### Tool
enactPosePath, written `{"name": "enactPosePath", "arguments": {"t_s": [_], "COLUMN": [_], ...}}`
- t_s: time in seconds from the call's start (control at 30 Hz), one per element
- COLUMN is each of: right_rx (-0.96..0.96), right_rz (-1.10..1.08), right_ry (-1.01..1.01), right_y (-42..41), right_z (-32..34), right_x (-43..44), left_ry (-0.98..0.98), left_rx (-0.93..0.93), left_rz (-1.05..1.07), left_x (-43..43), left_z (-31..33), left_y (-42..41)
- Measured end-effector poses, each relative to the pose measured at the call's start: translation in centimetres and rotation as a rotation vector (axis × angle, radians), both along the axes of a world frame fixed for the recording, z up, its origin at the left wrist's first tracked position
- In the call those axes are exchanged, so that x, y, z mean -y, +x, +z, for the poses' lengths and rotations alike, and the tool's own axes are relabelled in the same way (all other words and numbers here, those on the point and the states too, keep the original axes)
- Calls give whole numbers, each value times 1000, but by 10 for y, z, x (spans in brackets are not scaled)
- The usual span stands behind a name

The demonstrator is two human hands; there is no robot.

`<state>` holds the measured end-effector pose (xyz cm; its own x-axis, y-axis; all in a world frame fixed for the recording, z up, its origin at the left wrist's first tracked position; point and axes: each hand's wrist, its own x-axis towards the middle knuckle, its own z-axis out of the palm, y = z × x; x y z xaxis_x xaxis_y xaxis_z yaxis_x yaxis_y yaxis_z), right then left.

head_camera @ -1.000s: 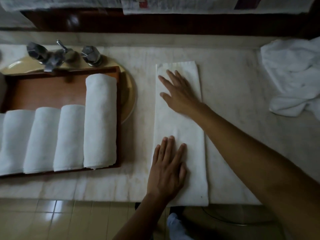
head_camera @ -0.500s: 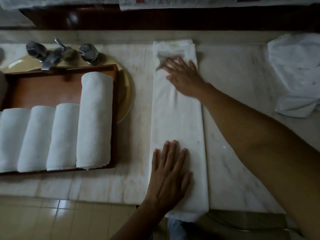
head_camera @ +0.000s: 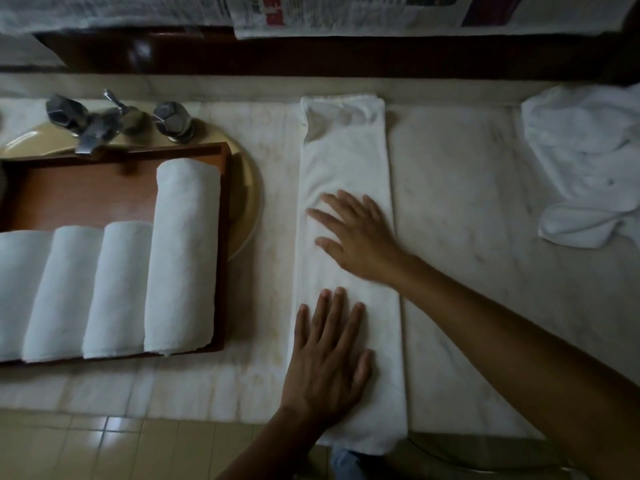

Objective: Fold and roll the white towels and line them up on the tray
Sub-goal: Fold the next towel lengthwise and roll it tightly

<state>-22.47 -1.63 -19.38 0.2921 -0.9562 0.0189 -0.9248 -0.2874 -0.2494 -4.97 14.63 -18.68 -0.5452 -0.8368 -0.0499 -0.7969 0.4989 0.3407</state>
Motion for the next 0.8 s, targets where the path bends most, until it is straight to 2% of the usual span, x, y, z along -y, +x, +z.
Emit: {"name": "enactPosePath", "arguments": {"t_s": [0.1, 0.27, 0.33, 0.43, 0.53, 0.63, 0.8], "right_rx": [-82, -37, 21, 80, -38, -155, -104], "right_rz": [-87, -162, -157, -51, 12, 16, -10], "right_ry": [64, 190, 171, 47, 49, 52, 69], "right_y": [-11, -13, -9, -7, -16, -25, -41], "right_z": [3, 16, 23, 19, 6, 4, 12], "right_x": [52, 112, 97, 28, -21, -3, 71], "left_ry": [7, 25, 28, 38, 51, 63, 26], "left_rx": [18, 27, 28, 14, 22, 59, 73], "left_rz": [-4, 5, 8, 3, -25, -9, -78], "left_x": [0, 2, 1, 2, 2, 2, -7], "left_z": [0, 0, 0, -1, -2, 4, 10], "left_y": [1, 0, 1, 2, 2, 0, -2]}}
